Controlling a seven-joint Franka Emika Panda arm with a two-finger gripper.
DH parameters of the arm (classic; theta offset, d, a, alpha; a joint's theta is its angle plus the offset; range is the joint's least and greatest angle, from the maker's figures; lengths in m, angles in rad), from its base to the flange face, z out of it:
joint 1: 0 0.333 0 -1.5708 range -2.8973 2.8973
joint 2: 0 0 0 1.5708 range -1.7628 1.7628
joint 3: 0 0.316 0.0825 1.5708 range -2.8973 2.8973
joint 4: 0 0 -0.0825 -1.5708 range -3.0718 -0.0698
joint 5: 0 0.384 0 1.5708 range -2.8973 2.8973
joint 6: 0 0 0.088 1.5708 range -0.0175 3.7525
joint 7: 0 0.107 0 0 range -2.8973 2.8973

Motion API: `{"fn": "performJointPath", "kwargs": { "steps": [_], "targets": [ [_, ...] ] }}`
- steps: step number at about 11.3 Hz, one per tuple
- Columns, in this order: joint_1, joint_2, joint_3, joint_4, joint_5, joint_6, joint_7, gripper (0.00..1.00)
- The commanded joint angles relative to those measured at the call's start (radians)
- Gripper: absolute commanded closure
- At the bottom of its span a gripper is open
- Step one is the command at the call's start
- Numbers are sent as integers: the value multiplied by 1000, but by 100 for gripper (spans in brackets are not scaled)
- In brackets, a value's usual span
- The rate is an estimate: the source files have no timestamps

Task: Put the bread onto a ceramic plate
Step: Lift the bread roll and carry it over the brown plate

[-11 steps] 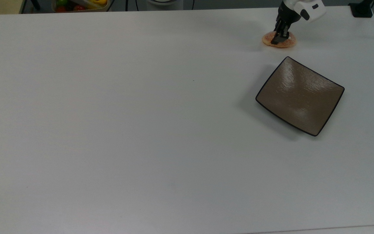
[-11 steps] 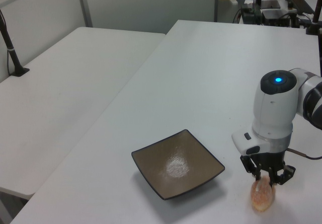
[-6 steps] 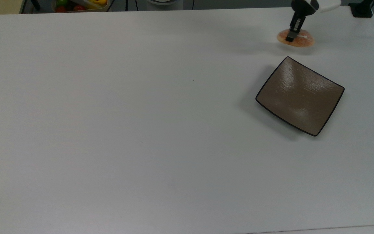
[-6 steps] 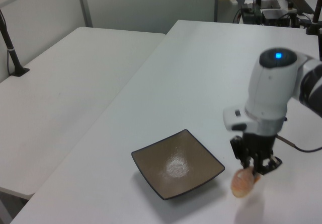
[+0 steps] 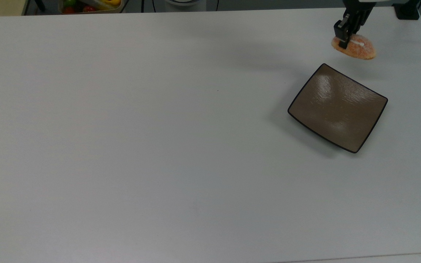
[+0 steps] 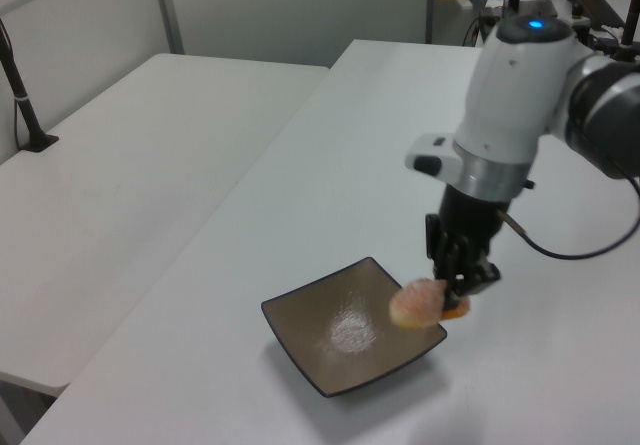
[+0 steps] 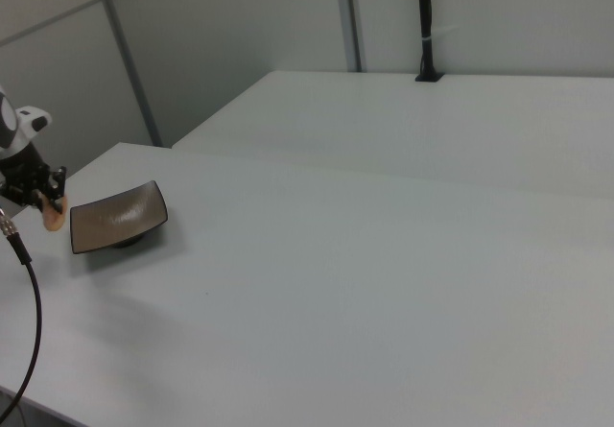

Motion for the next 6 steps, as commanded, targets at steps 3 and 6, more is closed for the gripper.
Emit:
{"fn": "performJointPath", "kwargs": {
  "steps": [3, 6],
  "targets": [
    [3, 166, -42, 134, -4, 8, 192, 70],
    [15, 206, -48, 154, -35, 8, 193, 18]
  ]
}}
